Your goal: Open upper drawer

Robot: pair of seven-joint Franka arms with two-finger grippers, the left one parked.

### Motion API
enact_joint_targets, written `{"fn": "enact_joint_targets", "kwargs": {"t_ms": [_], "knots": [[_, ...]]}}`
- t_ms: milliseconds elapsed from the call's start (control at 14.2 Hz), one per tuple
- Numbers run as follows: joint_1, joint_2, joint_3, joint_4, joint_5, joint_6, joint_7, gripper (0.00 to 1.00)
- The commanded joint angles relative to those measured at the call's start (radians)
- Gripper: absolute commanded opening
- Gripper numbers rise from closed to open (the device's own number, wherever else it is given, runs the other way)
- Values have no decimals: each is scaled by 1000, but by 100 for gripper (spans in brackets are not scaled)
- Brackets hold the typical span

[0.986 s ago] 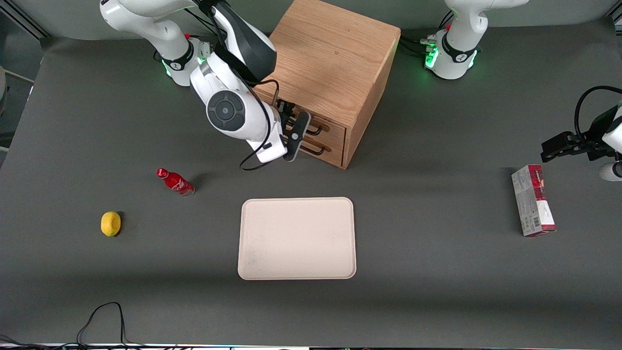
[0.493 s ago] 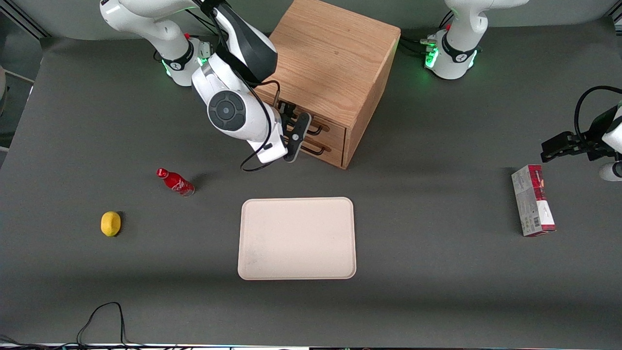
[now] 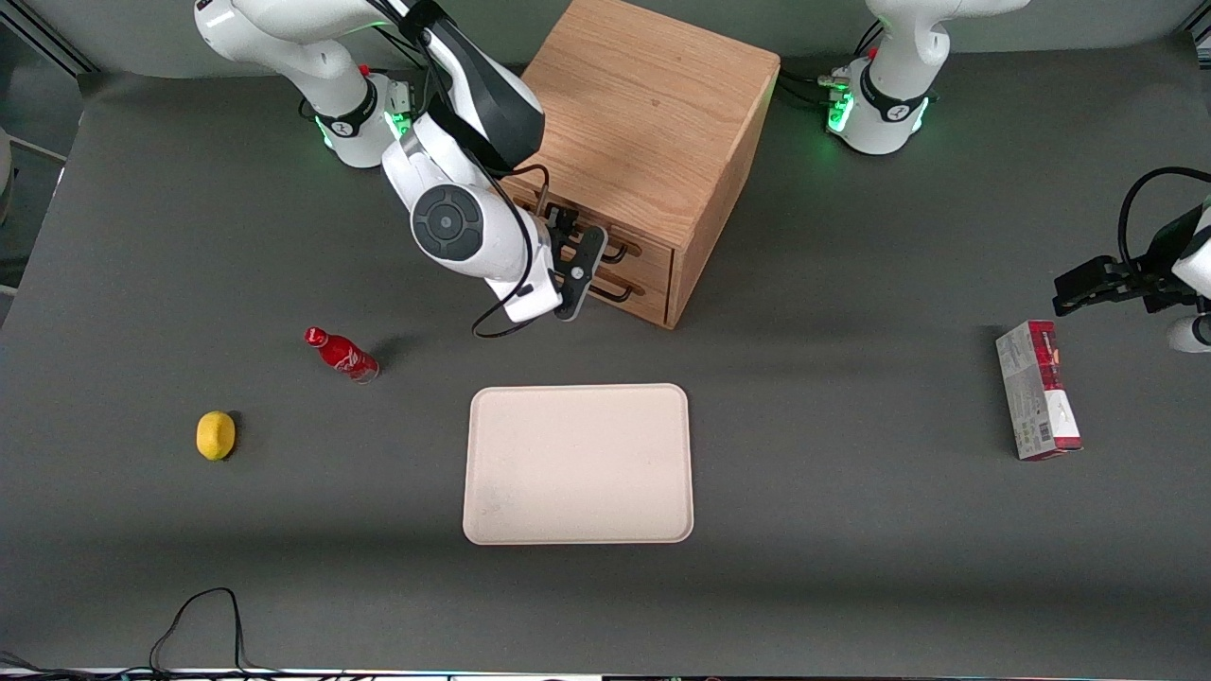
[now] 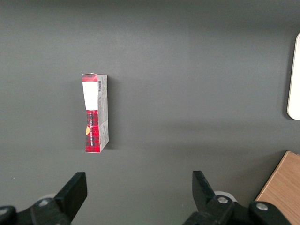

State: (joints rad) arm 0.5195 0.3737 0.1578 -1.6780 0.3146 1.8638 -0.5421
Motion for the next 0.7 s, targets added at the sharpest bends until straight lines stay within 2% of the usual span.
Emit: {"fn": "enact_joint_targets", "kwargs": {"t_ms": [0, 634], "knots": [[14, 1, -15, -11, -9, 28, -30, 100], [4, 10, -21, -2, -11, 34, -55, 100]]}}
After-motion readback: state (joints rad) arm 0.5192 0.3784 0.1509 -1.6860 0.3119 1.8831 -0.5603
